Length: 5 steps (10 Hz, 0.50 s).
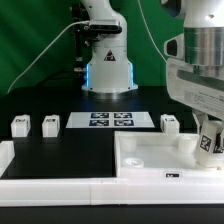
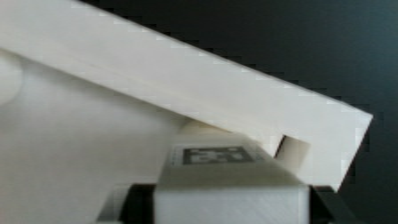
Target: Assemble one leg
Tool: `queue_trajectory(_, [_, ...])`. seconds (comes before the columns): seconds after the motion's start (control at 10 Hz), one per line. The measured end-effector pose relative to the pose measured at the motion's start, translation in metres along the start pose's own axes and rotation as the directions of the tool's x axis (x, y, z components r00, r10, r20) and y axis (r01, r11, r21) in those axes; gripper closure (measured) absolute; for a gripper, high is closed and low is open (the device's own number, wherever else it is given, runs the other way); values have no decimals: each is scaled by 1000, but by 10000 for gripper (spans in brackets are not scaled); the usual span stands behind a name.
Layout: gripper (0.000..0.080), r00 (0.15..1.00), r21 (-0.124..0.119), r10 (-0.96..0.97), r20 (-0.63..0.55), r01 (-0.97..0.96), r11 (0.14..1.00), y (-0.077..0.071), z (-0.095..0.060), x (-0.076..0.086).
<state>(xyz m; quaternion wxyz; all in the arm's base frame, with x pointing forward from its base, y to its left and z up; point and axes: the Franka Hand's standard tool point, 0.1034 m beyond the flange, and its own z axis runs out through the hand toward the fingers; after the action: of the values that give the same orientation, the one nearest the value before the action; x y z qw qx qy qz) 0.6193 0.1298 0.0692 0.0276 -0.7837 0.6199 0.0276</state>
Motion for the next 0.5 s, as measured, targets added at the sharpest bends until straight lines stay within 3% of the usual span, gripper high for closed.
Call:
queue_trajectory(0.3, [505, 969, 1, 246, 4, -246, 969, 0, 0, 0])
queue_trajectory(0.5, [502, 963, 0, 269, 6, -269, 963, 0, 0, -1])
